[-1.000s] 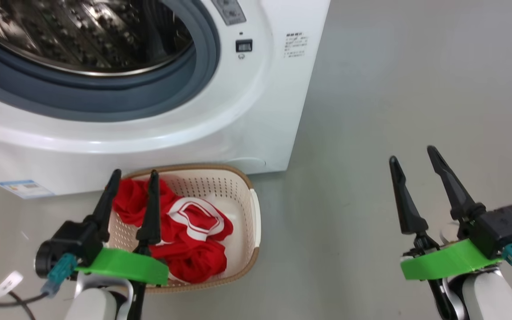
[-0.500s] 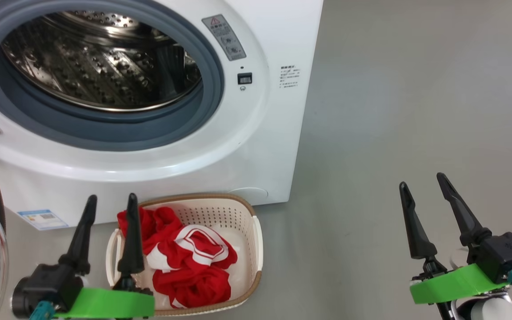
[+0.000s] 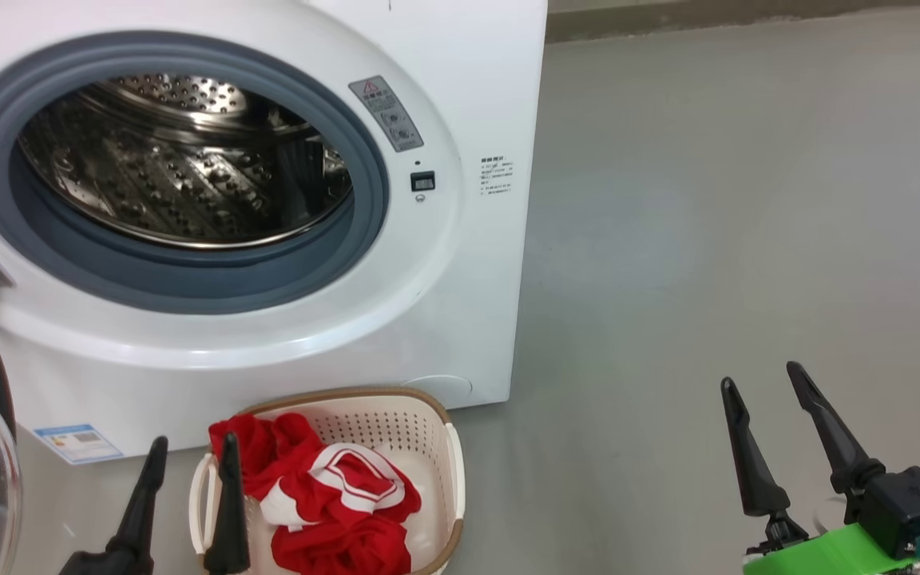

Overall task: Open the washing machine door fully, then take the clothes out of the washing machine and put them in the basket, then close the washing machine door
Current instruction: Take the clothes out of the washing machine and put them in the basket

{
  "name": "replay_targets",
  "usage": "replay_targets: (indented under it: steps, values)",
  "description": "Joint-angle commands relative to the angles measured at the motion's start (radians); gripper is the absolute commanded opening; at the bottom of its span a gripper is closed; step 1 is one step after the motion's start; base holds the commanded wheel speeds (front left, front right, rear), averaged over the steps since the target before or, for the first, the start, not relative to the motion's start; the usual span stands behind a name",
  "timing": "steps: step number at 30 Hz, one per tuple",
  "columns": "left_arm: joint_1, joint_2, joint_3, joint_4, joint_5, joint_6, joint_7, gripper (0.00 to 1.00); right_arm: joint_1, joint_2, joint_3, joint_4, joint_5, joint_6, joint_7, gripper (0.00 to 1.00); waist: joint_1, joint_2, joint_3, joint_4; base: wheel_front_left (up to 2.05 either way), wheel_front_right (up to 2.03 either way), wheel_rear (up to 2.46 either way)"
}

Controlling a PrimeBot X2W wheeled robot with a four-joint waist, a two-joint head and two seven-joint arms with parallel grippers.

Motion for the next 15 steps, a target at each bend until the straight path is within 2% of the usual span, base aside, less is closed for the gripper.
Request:
replay_targets:
  steps: [1, 15]
  values:
    - [0.001, 0.014, 0.037, -0.023, -0.003, 0.001, -0.008, 1.0, 0.002, -0.009, 0.017, -0.033, -0.007, 0.005, -0.006, 1.0, 0.0, -0.0001, -0.022, -0.006, 0.0, 0.0, 0.0]
    - [0.021, 0.028, 0.04, -0.011, 0.009, -0.01, -0.008, 1.0, 0.032, -0.009, 0.007, -0.04, -0.005, 0.005, -0.006, 1.0, 0.0, -0.0001, -0.053, 0.005, 0.0, 0.0, 0.0]
